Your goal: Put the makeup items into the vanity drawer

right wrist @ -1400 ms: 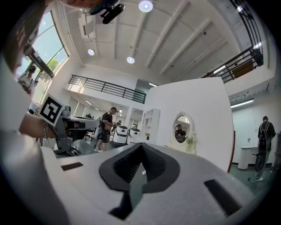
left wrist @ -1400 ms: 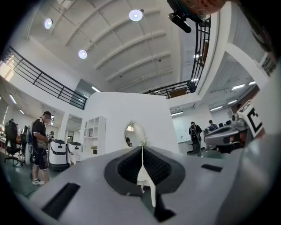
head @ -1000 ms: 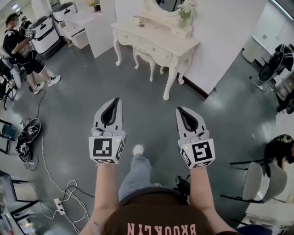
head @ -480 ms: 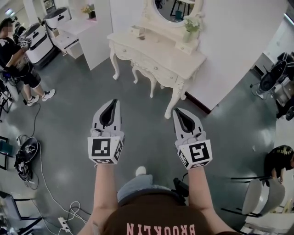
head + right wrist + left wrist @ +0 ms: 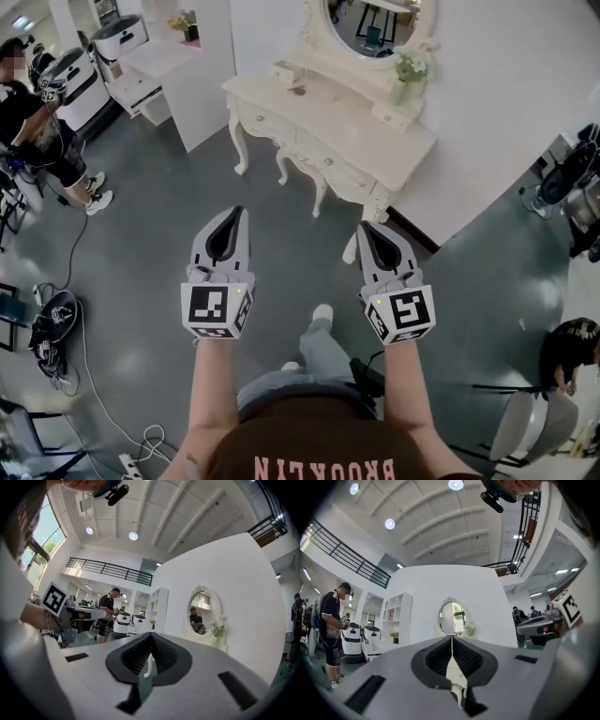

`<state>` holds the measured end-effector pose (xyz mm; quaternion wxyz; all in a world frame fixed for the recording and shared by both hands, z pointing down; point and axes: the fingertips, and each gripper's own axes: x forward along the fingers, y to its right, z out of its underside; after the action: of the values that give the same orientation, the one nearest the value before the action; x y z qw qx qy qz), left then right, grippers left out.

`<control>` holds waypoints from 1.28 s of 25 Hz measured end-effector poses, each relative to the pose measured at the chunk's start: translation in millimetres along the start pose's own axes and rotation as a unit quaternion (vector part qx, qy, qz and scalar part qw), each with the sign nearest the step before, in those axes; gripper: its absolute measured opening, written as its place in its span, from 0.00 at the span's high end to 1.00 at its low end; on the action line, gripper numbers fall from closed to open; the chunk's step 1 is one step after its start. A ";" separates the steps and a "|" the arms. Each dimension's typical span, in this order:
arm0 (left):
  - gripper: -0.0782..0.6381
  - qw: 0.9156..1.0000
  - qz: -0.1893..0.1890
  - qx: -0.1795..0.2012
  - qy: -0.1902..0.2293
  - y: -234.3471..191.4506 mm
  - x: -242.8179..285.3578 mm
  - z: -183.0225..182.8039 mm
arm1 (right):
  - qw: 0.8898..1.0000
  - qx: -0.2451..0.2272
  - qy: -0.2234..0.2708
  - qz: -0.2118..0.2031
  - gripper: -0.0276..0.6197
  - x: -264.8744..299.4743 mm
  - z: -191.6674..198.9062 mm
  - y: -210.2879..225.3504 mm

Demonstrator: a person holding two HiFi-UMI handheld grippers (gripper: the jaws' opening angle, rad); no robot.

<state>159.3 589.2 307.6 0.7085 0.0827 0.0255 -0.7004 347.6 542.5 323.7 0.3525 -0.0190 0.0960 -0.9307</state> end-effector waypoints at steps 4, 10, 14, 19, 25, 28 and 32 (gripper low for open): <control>0.88 1.000 -0.013 -0.003 -0.006 -18.8 32.8 15.6 | 1.000 0.000 0.001 -0.013 0.96 42.8 12.0 15.3; 0.88 0.999 -0.033 0.001 -0.014 -47.2 115.1 38.8 | 1.000 0.011 0.012 -0.020 0.96 129.5 27.4 69.9; 0.88 0.999 -0.043 -0.006 -0.020 -68.7 188.3 53.1 | 0.999 0.012 0.010 -0.032 0.96 197.3 36.9 111.2; 0.88 0.998 -0.049 -0.010 -0.028 -92.1 285.3 72.3 | 0.999 0.015 -0.003 -0.040 0.96 280.6 55.4 167.2; 0.88 0.999 -0.040 -0.013 -0.028 -108.1 387.2 90.8 | 0.999 0.029 -0.019 -0.036 0.96 364.7 81.4 226.1; 0.88 0.999 -0.036 -0.015 -0.035 -113.6 417.7 101.8 | 0.998 0.031 -0.030 -0.037 0.96 395.7 92.6 241.7; 0.88 0.998 -0.030 -0.021 -0.048 -129.5 448.5 119.7 | 0.998 0.029 -0.045 -0.035 0.96 432.6 105.0 253.4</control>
<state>28.6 126.9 346.8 0.6891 0.0332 0.0083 -0.7239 199.0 54.0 364.0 0.3240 -0.0544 0.0520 -0.9431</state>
